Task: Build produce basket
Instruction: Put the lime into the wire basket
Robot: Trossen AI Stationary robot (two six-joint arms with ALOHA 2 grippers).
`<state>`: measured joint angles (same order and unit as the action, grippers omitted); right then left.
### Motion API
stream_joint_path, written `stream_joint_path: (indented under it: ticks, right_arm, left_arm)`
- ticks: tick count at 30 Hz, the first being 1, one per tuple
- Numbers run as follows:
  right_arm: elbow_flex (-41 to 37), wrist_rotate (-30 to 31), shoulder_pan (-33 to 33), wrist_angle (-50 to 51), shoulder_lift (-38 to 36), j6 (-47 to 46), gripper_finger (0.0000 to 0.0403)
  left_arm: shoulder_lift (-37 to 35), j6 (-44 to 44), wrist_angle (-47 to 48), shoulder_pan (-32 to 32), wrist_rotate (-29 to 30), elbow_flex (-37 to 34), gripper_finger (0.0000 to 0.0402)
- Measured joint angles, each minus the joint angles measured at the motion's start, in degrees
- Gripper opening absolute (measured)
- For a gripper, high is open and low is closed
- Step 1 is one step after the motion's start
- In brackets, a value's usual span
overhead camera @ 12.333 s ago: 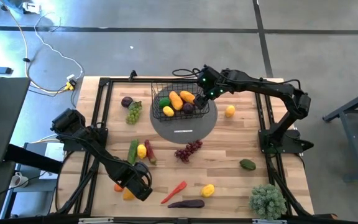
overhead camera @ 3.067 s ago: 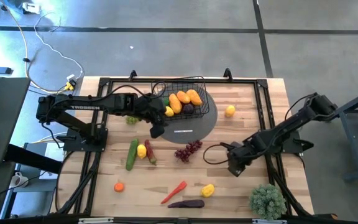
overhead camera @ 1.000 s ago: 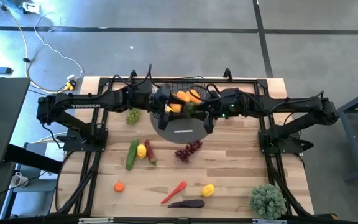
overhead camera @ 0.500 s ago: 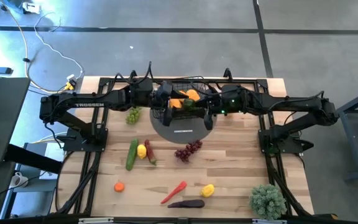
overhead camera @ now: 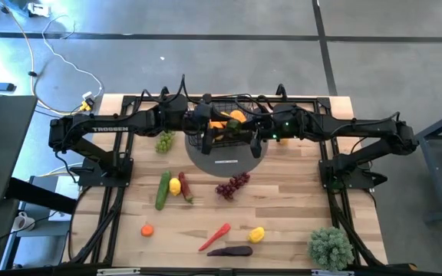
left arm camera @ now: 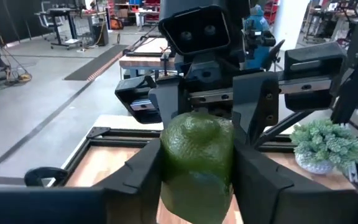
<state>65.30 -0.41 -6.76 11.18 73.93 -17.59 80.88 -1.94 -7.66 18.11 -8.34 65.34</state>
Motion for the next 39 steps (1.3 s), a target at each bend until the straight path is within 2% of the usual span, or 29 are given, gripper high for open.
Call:
stream_joint_path:
  ticks: [4, 8, 12, 16, 22, 30, 39]
  right_arm:
    - [0.0, 3.4, 0.06, 0.29, 0.0, -1.99, 0.0159]
    - [0.0, 6.19, 0.0, 0.54, 0.0, -5.08, 0.0204]
    - [0.0, 7.99, -0.02, 0.55, -0.02, -6.46, 0.0251]
    - [0.0, 10.41, -0.76, 2.35, -0.02, -9.59, 0.028]
    - [0.0, 10.67, -3.19, 7.7, -0.02, -16.52, 0.0286]
    - [0.0, 11.92, -6.64, 12.92, -0.02, -19.96, 0.0286]
    - [0.0, 11.86, -12.45, 18.23, -0.02, -22.74, 0.0286]
  left_arm:
    - [0.0, -2.5, 0.24, 0.01, 0.32, -0.01, 0.0132]
    - [-0.07, -3.05, 2.31, 0.57, 1.38, 0.0, 0.0129]
    - [-0.02, -3.05, 5.49, 1.87, 2.97, -0.02, 0.0128]
    - [-0.02, -3.97, 10.79, 4.09, 4.16, -0.02, 0.0127]
    - [-0.02, -4.31, 19.53, 7.01, 4.29, -0.02, 0.0127]
    - [-0.02, -4.3, 29.81, 9.47, 11.63, -0.02, 0.0127]
    - [0.99, -1.28, 34.08, 10.05, 16.4, -0.02, 0.0127]
